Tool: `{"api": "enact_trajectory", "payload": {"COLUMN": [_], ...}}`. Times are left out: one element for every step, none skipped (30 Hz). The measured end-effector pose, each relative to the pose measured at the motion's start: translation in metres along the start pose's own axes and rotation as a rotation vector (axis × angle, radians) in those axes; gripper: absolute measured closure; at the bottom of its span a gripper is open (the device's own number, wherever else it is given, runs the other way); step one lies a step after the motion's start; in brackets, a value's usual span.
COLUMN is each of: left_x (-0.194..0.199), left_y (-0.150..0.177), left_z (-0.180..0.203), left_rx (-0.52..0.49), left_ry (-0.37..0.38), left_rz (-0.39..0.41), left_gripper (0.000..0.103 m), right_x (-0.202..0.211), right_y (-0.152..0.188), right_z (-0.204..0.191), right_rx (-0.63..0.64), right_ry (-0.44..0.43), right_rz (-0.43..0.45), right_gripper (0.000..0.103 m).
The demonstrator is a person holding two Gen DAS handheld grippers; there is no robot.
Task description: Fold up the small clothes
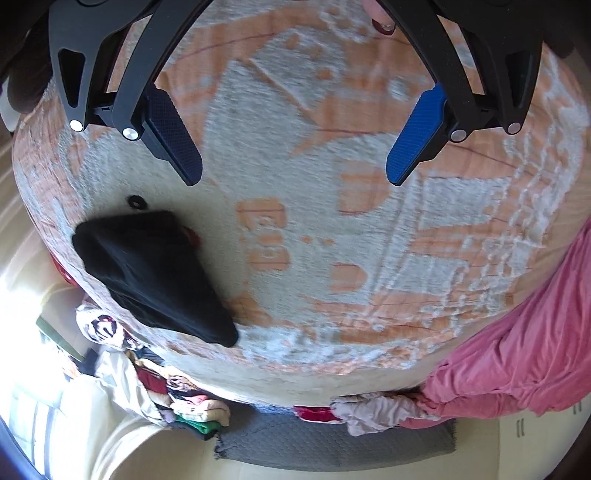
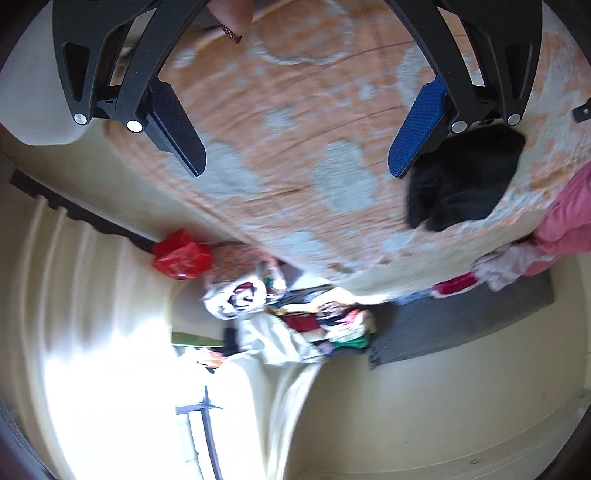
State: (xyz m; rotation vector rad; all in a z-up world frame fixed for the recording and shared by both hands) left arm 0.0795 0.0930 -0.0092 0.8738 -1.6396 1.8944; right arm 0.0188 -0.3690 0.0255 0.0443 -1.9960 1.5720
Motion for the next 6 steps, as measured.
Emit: {"api": "enact_trajectory", "payload": {"left_x": [-0.004,-0.007,-0.011,-0.016,-0.019,-0.023], "left_y": [-0.007,-0.013,-0.021,-0.028,-0.033,-0.039], "left_z": [-0.021,-0.042,-0.069,-0.097,-0.122,-0.151], "left_rx": [0.02,0.043,0.069,0.1,0.124,0.149], "left_ry": [-0.033,-0.075,-0.13,-0.189,-0.241,-0.302], "left_rz": [-0.005,-0.007,-0.009,-0.019,-0.022,-0.03], "left_gripper": [0.009,0.009,0.009,0.009,0.009,0.009], "right_x": [-0.004,-0.01,-0.018,-0.025,-0.033,-0.042], "right_y": [-0.002,-0.003,0.001,0.007,0.014,0.024], "right_z": [0.03,0.062,0.097,0.128,0.16,0.194], "right_rx": [-0.045,-0.097,-0.147,-0.186,-0.218,-0.238], "right_ry": [0.07,0.147,0.23,0.305,0.383,0.486], "right_rz": [-0.014,-0.035,-0.07,-0.109,-0.153,-0.206], "right_gripper": [0.005,0.004,0.004,0.004,0.004,0.004]}}
Point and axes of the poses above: each gripper's, at about its wrist camera, not at the fingertips, and x roughly against the way its jaws point, z to its right, y to its underside, the point moved 1 cm from there along -x, roughly the way its jaws point
